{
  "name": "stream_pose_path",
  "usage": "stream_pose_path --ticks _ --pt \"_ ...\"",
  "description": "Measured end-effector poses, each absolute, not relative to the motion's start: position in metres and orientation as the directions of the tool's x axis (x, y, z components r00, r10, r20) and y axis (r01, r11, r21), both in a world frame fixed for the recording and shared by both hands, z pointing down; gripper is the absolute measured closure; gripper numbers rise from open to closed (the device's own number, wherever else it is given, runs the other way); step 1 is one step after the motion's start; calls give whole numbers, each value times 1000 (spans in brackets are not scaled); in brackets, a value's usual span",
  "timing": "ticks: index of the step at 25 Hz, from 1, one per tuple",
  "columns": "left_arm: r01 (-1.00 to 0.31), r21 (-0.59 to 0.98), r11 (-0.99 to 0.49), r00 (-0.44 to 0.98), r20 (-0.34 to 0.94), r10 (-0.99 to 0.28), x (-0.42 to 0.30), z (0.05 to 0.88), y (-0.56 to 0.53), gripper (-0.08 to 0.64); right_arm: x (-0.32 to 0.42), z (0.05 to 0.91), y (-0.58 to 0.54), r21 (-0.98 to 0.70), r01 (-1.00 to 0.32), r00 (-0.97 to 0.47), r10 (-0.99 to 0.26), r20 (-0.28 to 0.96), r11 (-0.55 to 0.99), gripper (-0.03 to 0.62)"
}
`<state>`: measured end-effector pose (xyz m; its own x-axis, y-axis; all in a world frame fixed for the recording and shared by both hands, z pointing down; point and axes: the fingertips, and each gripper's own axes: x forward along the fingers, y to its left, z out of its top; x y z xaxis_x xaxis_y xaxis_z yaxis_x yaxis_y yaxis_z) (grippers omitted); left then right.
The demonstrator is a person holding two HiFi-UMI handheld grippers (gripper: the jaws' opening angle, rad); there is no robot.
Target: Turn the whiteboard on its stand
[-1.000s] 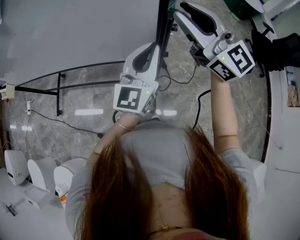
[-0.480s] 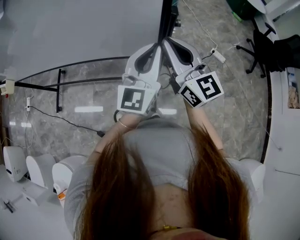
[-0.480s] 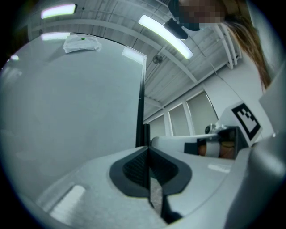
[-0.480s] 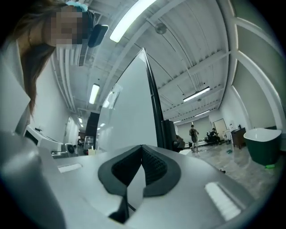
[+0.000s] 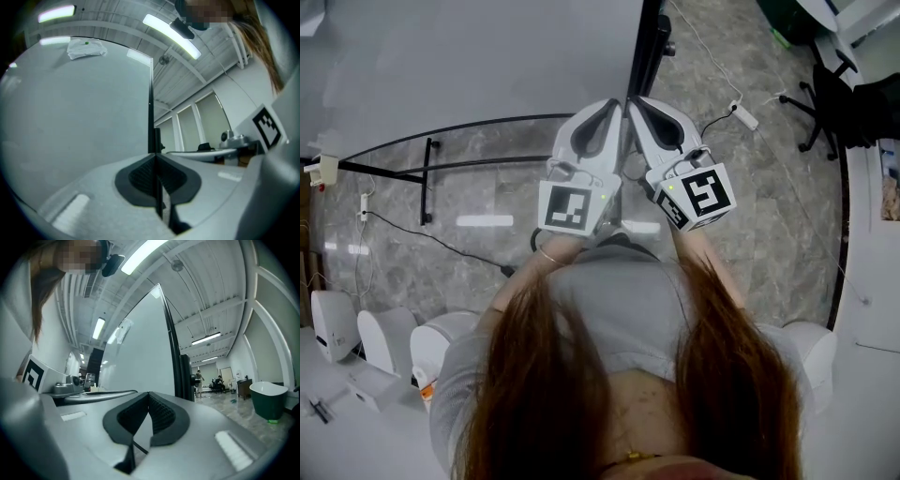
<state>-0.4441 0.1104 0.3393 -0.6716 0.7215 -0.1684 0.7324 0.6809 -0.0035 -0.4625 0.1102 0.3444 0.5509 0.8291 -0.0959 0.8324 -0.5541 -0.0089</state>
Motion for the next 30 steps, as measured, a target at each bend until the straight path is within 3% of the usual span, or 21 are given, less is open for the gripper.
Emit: stream_pose_path --ticks 4,18,30 --pt "723 12 691 -681 -155 715 -425 343 98 563 -446 349 95 54 852 524 849 -70 -521 598" --pt "637 40 770 -767 -72 638 -388 386 33 563 -407 384 13 -1 912 410 912 2 -410 598" --pt "697 42 716 -709 -106 697 -400 367 -10 563 -419 369 -18 25 871 492 870 -28 -491 598"
